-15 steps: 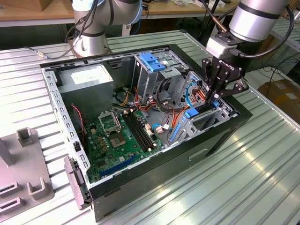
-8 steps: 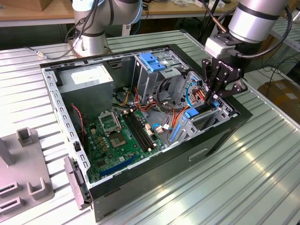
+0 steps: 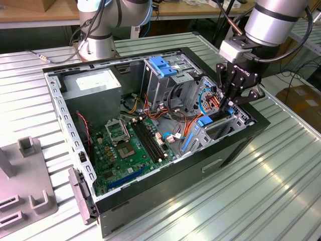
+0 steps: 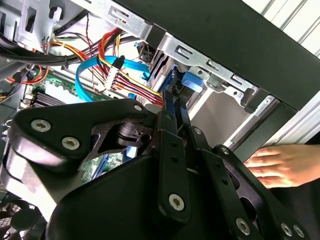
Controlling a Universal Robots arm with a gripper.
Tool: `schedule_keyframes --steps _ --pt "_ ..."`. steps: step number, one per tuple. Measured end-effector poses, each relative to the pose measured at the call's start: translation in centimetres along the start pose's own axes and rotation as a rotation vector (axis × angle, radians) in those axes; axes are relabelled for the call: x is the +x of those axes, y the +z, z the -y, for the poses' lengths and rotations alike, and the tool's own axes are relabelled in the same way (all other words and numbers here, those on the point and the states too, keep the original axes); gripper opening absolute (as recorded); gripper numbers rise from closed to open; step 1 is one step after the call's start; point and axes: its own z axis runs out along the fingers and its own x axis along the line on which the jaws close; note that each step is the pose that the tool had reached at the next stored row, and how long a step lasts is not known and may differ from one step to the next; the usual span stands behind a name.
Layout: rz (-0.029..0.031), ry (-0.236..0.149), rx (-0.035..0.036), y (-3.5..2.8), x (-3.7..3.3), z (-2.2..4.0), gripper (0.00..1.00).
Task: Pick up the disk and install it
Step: 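Insert the first disk wire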
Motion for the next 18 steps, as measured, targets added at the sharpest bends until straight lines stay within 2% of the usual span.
schedule_keyframes --steps 18 --pt "0.0001 0.0 -0.0002 0.73 -0.02 0.01 0.16"
